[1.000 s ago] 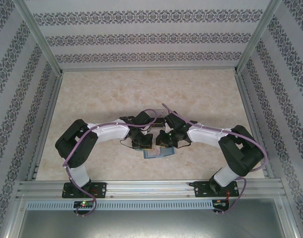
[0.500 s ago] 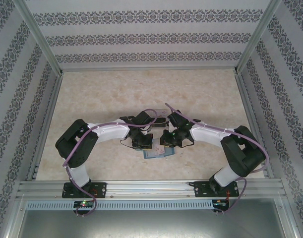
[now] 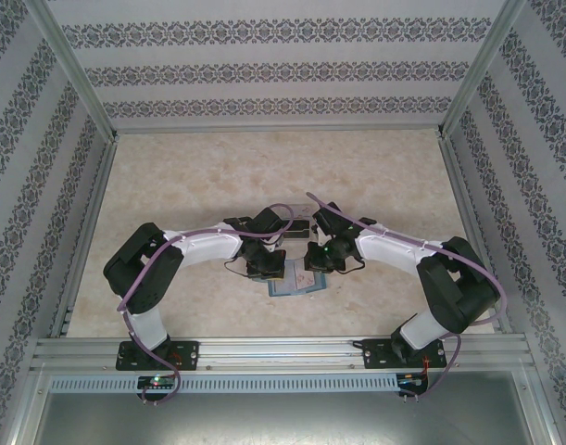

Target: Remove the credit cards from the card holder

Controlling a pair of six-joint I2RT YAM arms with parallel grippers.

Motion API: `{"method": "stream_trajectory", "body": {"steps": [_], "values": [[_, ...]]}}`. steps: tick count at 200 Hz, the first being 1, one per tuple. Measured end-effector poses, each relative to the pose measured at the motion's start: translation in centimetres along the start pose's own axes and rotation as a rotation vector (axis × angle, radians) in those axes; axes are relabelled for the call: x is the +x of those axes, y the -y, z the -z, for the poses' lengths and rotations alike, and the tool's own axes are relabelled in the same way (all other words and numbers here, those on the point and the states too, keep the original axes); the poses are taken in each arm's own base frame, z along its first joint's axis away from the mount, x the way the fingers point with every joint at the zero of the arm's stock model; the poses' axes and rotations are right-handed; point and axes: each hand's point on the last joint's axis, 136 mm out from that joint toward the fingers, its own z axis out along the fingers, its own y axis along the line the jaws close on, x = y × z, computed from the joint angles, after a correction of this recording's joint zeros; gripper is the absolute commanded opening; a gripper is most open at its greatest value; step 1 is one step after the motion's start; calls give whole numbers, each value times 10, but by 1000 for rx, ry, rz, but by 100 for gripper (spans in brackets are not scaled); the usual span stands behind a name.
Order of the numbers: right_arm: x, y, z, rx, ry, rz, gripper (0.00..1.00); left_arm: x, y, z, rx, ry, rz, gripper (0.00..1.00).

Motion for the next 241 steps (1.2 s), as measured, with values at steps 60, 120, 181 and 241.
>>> {"method": "stream_trajectory", "body": {"steps": [60,120,181,241], "values": [[-1,1,3,18,2,19,14,0,0,0,1,-1,0,0],[2,-1,2,20,-6,25,20,0,0,0,2,-1,0,0],[7,-7,4,15,-10,17,20,0,0,0,2,-1,0,0],[9,-13,8,4,-4,14,17,0,0,0,2,-2,0,0]]}}
